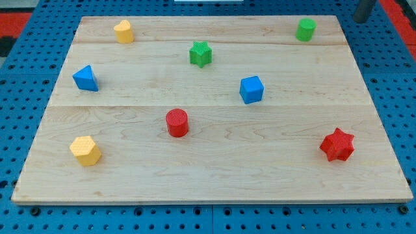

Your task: Keep the green circle diagonally above the top right side of the green star

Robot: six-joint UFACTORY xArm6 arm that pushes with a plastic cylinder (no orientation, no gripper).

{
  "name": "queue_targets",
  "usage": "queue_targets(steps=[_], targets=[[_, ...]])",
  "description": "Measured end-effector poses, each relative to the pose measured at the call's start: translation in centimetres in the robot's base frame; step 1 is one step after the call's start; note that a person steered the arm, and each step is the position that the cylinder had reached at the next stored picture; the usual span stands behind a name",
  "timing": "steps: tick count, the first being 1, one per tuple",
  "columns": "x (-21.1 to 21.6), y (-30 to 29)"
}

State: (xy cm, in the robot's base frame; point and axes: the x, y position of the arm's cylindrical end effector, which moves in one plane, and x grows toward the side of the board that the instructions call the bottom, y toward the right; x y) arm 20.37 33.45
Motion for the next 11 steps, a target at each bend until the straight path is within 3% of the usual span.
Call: queue_targets(steps=[2,3,5,6,7,8,9,11], targets=[[0.4,-0.3],[4.5,-0.3],[6.7,-1.5],[6.3,-1.6],[2.9,-1.7],[3.0,-5.9],[3.0,-13.6],[6.2,-23.4]])
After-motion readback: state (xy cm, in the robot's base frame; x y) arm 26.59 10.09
